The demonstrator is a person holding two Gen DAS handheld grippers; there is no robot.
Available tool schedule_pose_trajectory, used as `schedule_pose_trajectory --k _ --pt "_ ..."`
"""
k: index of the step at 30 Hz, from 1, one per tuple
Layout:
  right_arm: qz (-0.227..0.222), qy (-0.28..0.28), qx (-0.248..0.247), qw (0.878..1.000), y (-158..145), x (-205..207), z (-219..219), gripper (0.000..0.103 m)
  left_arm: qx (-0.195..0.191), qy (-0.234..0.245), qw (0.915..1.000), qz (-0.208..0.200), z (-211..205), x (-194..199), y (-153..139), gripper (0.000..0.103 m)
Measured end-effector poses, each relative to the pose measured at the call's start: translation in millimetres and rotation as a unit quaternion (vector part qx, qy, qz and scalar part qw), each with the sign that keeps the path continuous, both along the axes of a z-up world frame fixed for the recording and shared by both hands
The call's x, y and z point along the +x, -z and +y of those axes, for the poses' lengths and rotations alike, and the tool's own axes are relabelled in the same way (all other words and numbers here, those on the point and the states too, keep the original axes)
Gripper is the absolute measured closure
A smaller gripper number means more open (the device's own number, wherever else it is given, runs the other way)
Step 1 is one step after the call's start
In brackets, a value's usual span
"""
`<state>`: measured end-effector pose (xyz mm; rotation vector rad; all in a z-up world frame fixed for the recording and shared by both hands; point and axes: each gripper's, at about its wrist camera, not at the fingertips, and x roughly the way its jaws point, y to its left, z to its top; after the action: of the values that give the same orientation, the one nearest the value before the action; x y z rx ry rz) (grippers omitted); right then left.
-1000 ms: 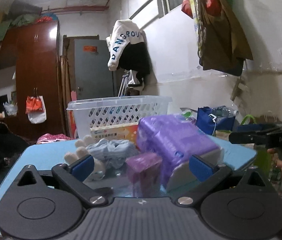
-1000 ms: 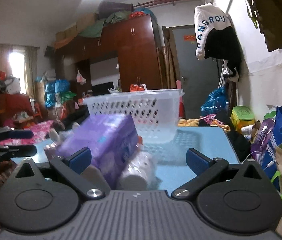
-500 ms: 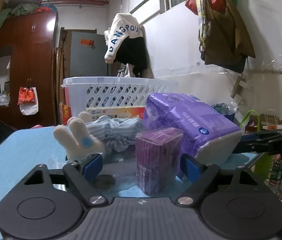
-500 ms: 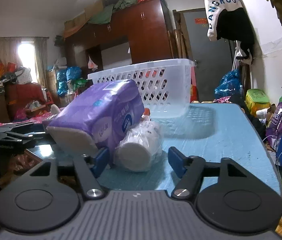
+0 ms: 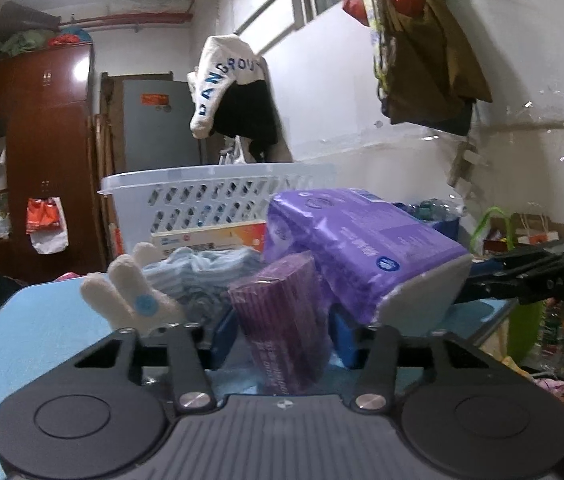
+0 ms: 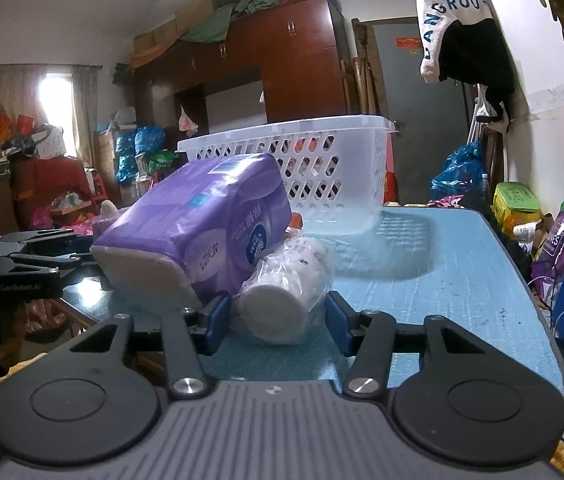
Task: Organize objects
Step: 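Grasp the small purple box with the left tool while the right grasps the wrapped cup, then carry both items over the white basket and open both tools to drop them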
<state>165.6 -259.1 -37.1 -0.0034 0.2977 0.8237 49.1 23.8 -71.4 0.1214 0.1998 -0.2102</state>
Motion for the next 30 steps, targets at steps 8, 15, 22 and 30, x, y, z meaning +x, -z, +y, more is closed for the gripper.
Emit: schedule_pose_trajectory --k 8,15,22,30 --pt "0.002 -0.002 -0.011 1.0 -1 6 3 0.049 -0.003 0.003 1.0 0.008 1 3 2 0.057" --pt "-0.023 0.017 -0.003 1.0 -12 1 -11 0.051 -0.02 0.007 0.9997 -0.011 9 -7 -5 0.059" --pt "-0.031 0.028 0.011 0.999 -24 5 -17 0.051 -0.018 -0.012 0.9995 -0.021 14 -12 -17 0.059" --pt "-0.06 0.008 0.016 0.998 -72 25 5 0.051 -0.043 -0.01 0.9977 -0.051 25 -4 -70 0.059"
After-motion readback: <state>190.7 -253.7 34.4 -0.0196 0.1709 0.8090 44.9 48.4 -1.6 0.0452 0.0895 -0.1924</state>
